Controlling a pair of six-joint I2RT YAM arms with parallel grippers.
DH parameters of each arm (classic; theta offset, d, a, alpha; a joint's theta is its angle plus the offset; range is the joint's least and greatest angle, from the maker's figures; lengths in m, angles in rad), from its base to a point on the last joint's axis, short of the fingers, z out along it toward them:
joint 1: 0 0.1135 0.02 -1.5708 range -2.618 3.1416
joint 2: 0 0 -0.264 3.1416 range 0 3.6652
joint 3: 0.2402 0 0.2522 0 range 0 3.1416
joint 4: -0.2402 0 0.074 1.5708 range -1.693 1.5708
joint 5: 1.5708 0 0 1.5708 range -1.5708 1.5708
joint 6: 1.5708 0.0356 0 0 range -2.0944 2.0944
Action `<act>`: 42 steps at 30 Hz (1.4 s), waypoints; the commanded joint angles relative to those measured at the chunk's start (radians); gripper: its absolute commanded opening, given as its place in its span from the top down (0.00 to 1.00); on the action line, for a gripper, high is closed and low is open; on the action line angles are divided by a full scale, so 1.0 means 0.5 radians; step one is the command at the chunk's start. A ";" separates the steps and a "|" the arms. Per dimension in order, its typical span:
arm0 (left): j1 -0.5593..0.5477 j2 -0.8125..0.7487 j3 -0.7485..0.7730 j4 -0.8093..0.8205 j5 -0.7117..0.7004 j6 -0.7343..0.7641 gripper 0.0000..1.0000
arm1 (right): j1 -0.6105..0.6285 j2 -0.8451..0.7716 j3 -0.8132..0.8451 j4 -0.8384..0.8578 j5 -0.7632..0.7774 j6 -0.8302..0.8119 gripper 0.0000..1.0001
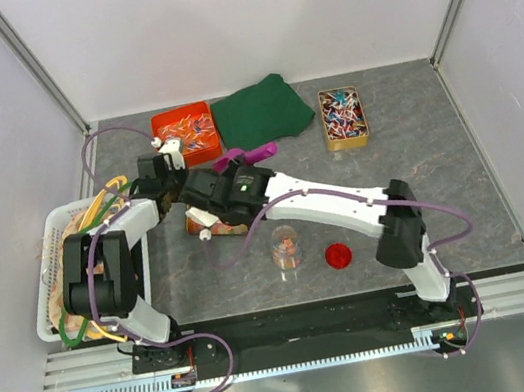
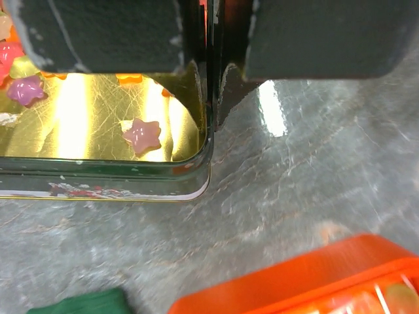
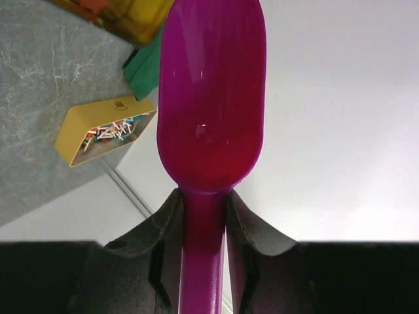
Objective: Pack the candies
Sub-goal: Adjust the fake candies in the storage box.
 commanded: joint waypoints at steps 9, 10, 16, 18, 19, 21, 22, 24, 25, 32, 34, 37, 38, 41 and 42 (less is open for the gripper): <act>0.148 0.122 0.115 0.117 0.971 -0.310 0.98 | -0.041 -0.451 0.097 -0.069 -0.321 0.376 1.00; 0.151 0.126 0.118 0.117 0.999 -0.310 0.98 | -0.041 -0.466 0.094 -0.066 -0.330 0.388 1.00; 0.200 0.224 0.155 0.127 1.300 -0.393 0.98 | -0.041 -0.481 0.073 -0.063 -0.357 0.431 1.00; 0.206 0.236 0.155 0.120 1.312 -0.393 0.98 | -0.044 -0.482 0.073 -0.066 -0.357 0.435 1.00; 0.206 0.248 0.158 0.111 1.309 -0.393 0.98 | -0.047 -0.485 0.073 -0.063 -0.360 0.438 1.00; 0.212 0.267 0.185 0.072 1.315 -0.399 0.98 | -0.044 -0.491 0.063 -0.063 -0.370 0.441 1.00; 0.215 0.291 0.192 0.062 1.318 -0.396 0.98 | -0.047 -0.494 0.063 -0.063 -0.385 0.447 1.00; 0.221 0.307 0.204 0.053 1.321 -0.399 0.98 | -0.047 -0.500 0.048 -0.066 -0.385 0.450 1.00; 0.221 0.316 0.204 0.044 1.324 -0.399 0.98 | -0.053 -0.500 0.045 -0.063 -0.388 0.450 1.00; 0.221 0.313 0.296 -0.143 0.899 -0.332 0.98 | -0.053 -0.503 -0.038 -0.066 -0.339 0.422 1.00; 0.218 0.267 0.293 -0.159 0.700 -0.304 0.98 | -0.050 -0.485 -0.090 -0.072 -0.311 0.401 1.00; 0.215 0.190 0.281 -0.174 0.473 -0.252 0.98 | -0.038 -0.445 -0.151 -0.084 -0.287 0.389 1.00; 0.212 0.172 0.281 -0.177 0.417 -0.243 0.98 | -0.038 -0.429 -0.167 -0.081 -0.281 0.389 1.00; 0.209 0.129 0.290 -0.211 0.263 -0.219 0.98 | -0.020 -0.338 -0.185 -0.075 -0.259 0.370 1.00; 0.209 0.126 0.293 -0.220 0.239 -0.215 0.98 | -0.014 -0.313 -0.185 -0.075 -0.229 0.361 1.00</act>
